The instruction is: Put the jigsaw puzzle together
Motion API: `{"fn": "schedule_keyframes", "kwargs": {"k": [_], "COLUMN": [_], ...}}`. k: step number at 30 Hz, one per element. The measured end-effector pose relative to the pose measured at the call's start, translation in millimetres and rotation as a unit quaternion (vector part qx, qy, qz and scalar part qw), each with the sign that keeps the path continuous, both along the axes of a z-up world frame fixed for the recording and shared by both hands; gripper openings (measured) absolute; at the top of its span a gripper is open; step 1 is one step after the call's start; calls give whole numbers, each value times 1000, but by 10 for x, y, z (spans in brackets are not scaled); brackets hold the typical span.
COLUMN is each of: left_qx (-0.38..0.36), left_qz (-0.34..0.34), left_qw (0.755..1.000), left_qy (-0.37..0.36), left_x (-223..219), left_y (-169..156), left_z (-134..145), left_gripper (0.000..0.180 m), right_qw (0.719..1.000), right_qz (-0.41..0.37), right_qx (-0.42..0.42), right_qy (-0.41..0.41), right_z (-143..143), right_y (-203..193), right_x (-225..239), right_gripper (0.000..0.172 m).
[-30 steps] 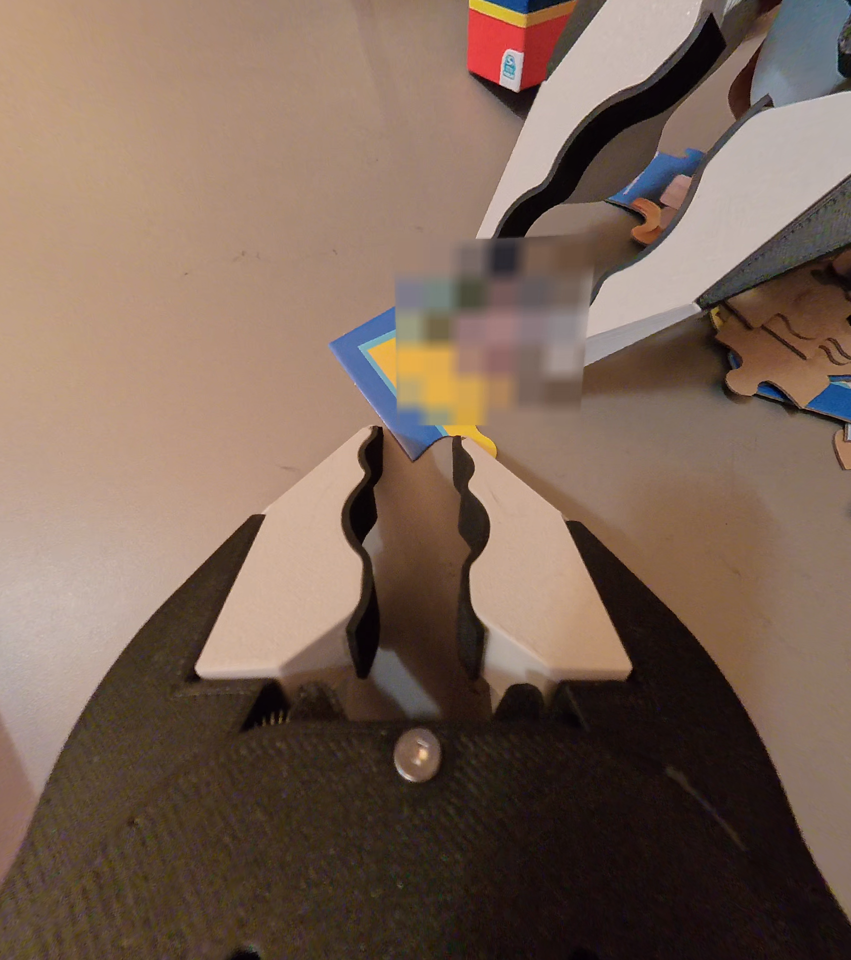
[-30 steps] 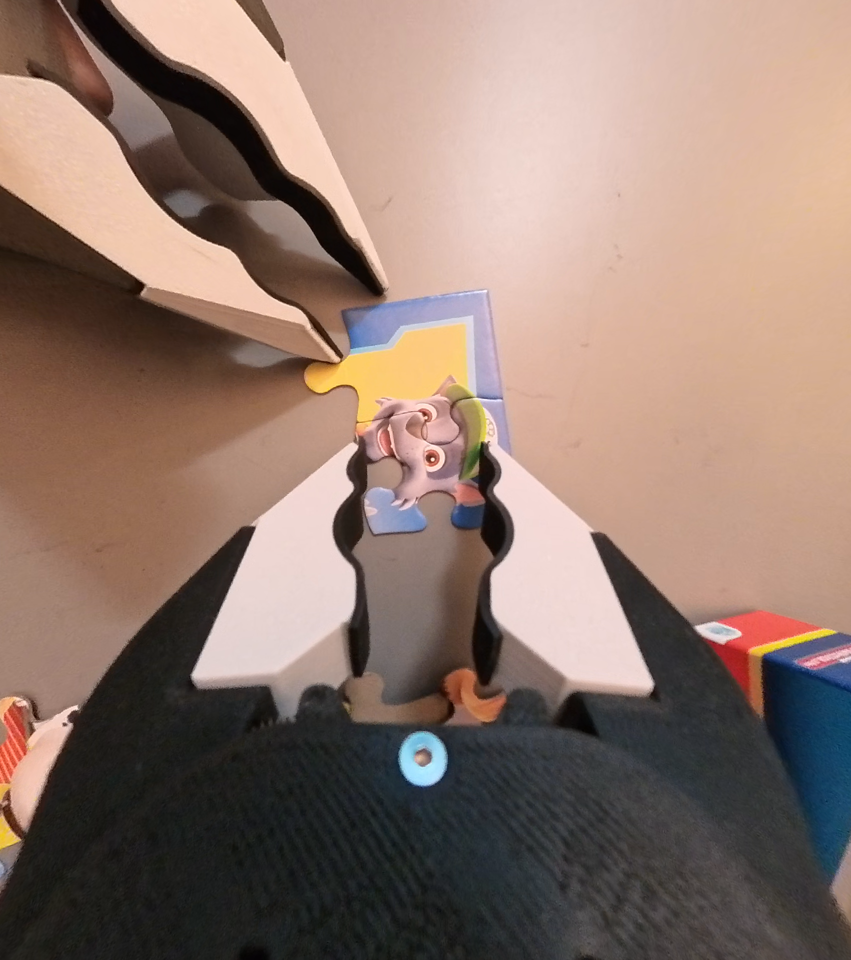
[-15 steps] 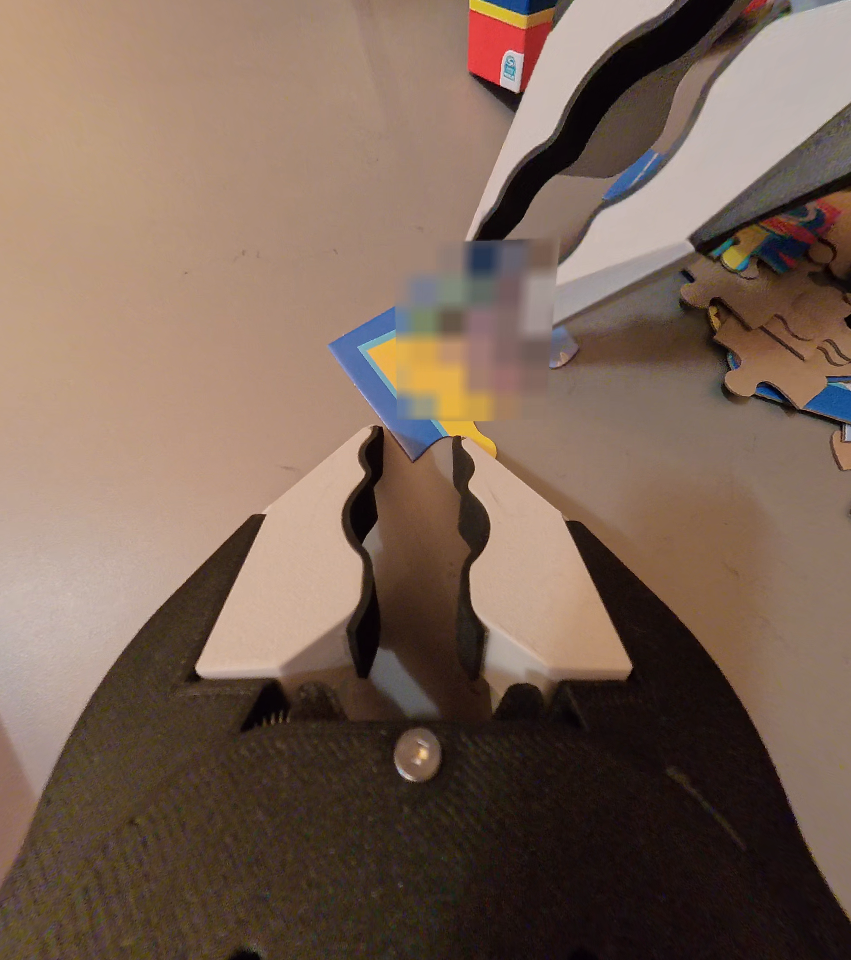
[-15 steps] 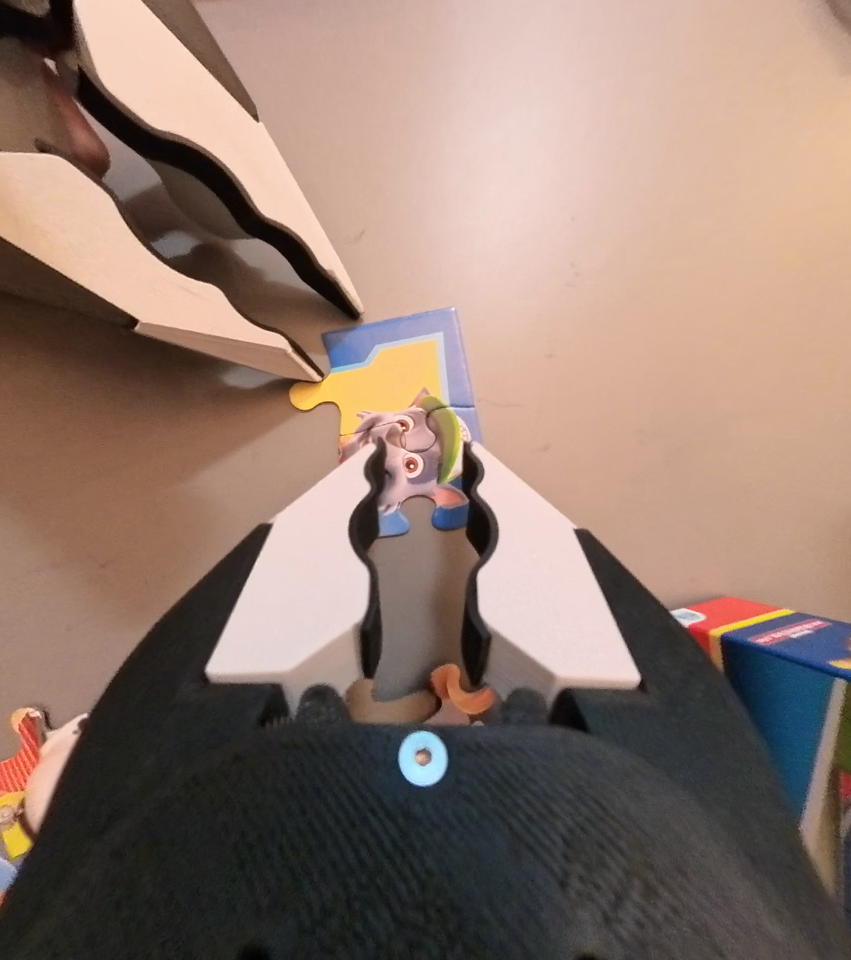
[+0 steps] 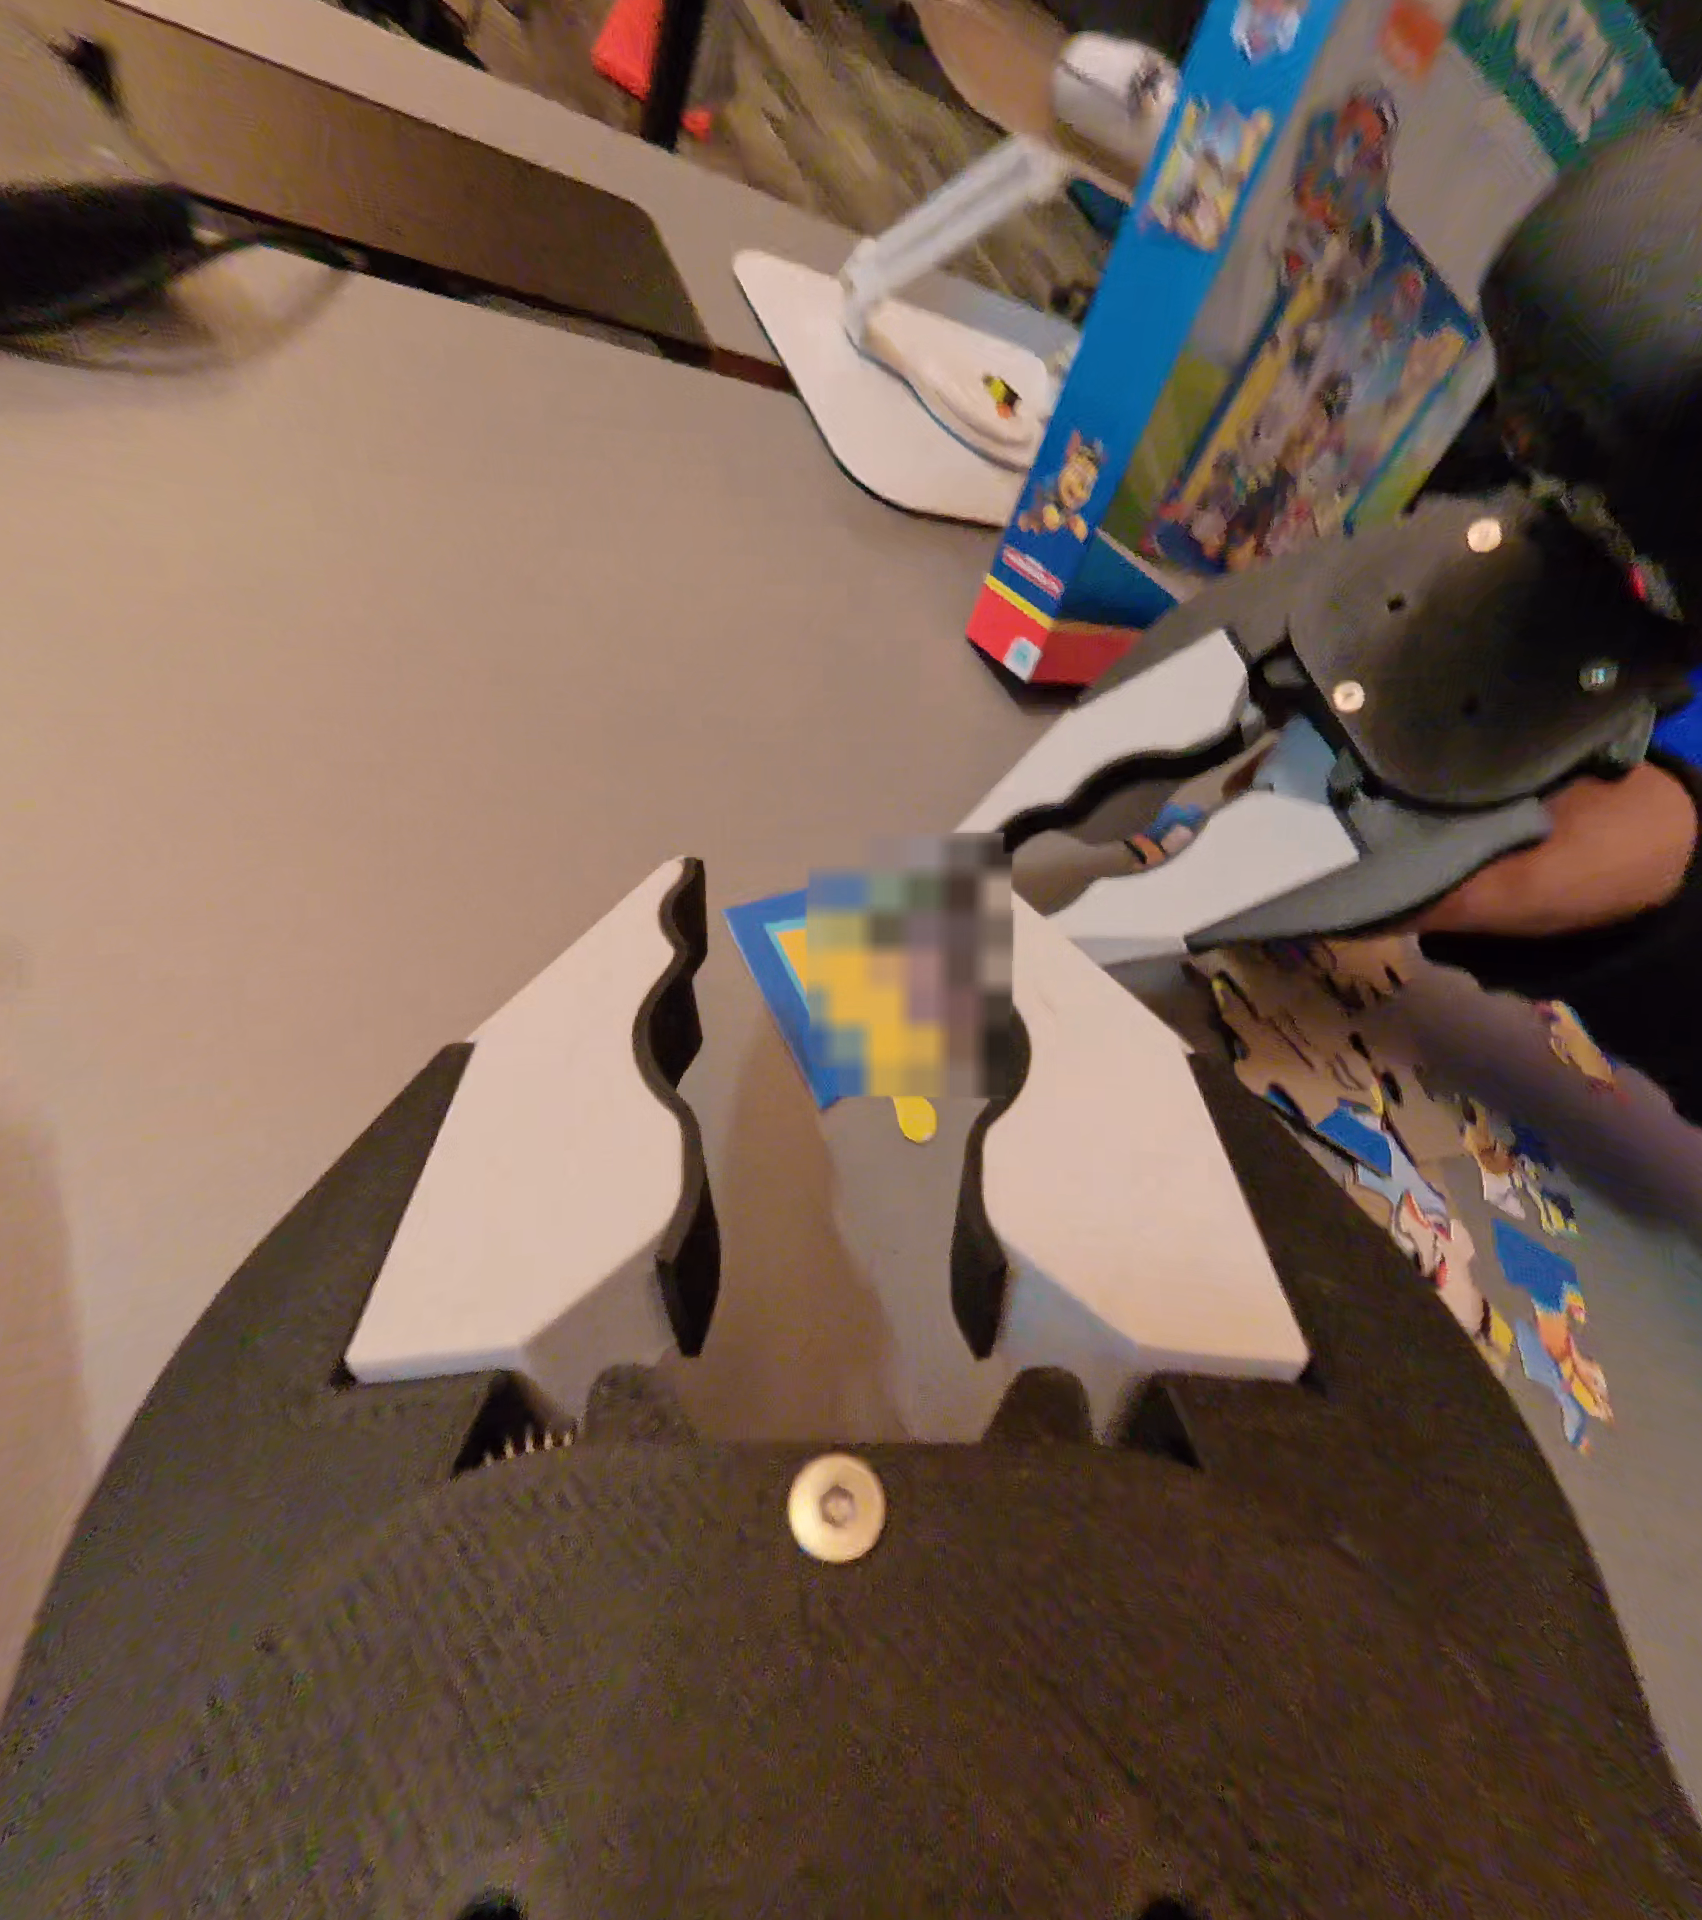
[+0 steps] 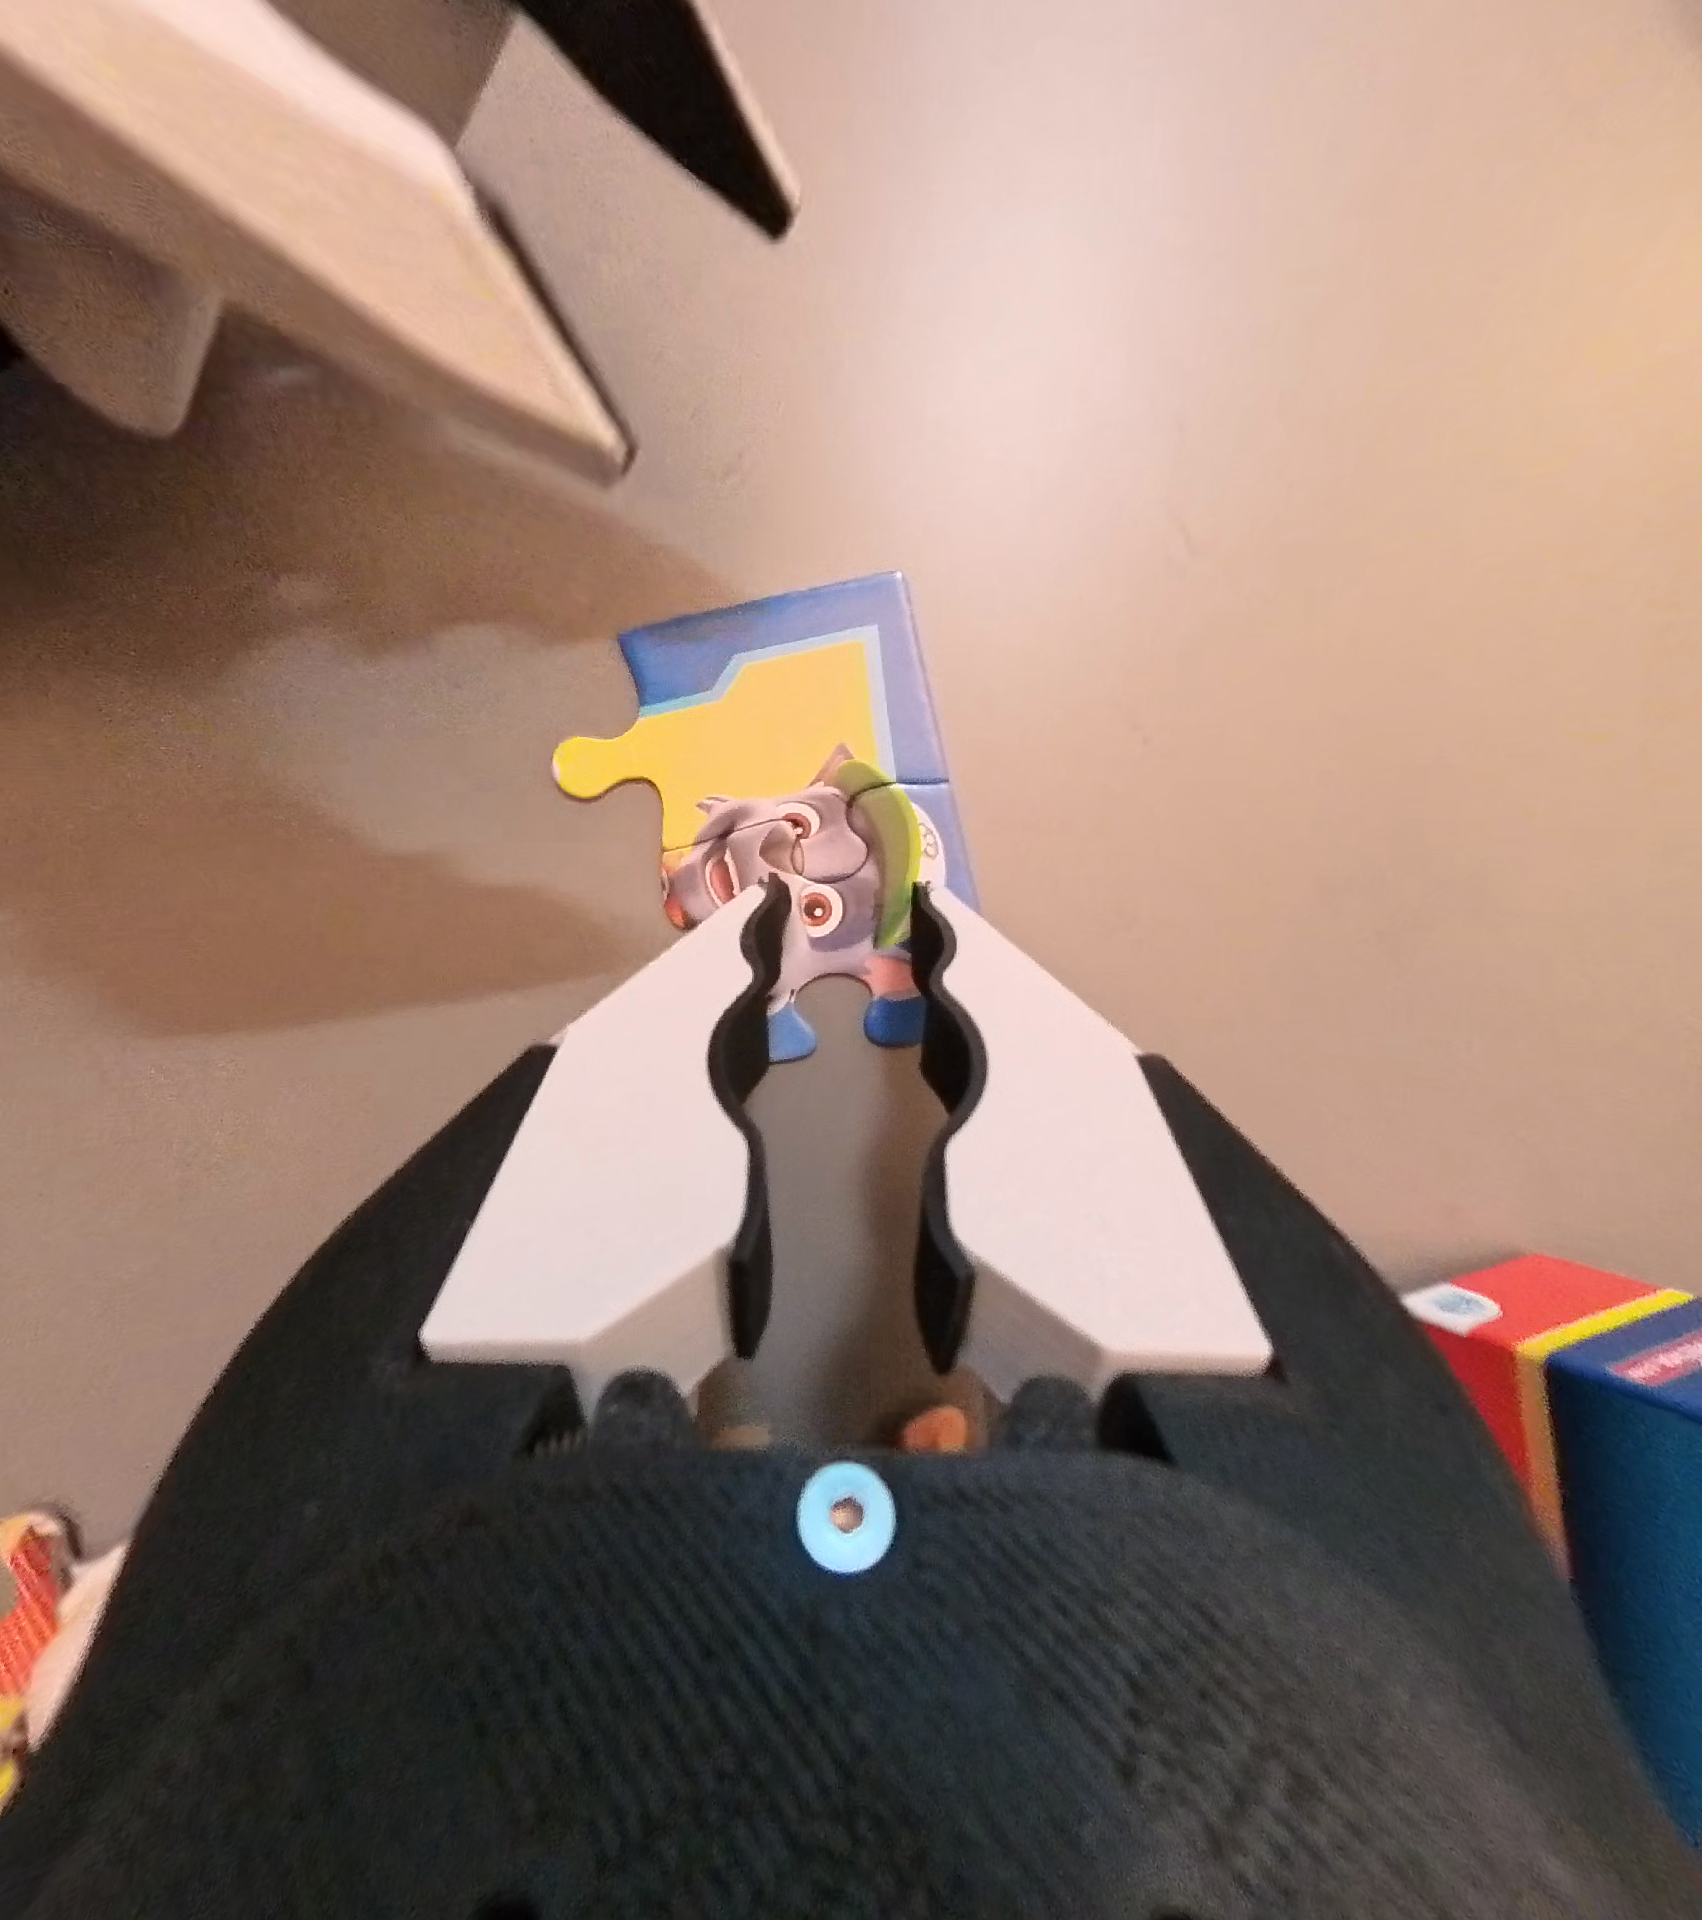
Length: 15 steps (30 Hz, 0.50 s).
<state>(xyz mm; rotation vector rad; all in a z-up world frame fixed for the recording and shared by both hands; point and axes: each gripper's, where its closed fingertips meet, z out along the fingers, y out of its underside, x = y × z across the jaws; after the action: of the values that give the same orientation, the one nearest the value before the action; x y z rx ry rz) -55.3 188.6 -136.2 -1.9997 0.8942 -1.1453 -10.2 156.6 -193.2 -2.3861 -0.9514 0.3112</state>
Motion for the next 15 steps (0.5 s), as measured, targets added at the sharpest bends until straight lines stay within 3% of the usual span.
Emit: {"fn": "schedule_keyframes", "kwargs": {"k": [7,12,15], "left_qx": [26,43,44], "left_qz": [50,73,71], "left_qw": [998,996,996], "left_qy": [13,17,15], "left_x": [-152,-206,-208], "left_y": [198,272,272], "left_z": [9,35,42], "left_gripper": [52,56,56], "right_qw": [1000,1000,998], "right_qz": [-1,1,-17], "right_qx": [11,3,12], "right_qy": [3,20,67], "right_z": [2,15,262], "right_y": [98,80,49], "right_x": [-273,-257,-206], "right_gripper": [21,33,43]}}
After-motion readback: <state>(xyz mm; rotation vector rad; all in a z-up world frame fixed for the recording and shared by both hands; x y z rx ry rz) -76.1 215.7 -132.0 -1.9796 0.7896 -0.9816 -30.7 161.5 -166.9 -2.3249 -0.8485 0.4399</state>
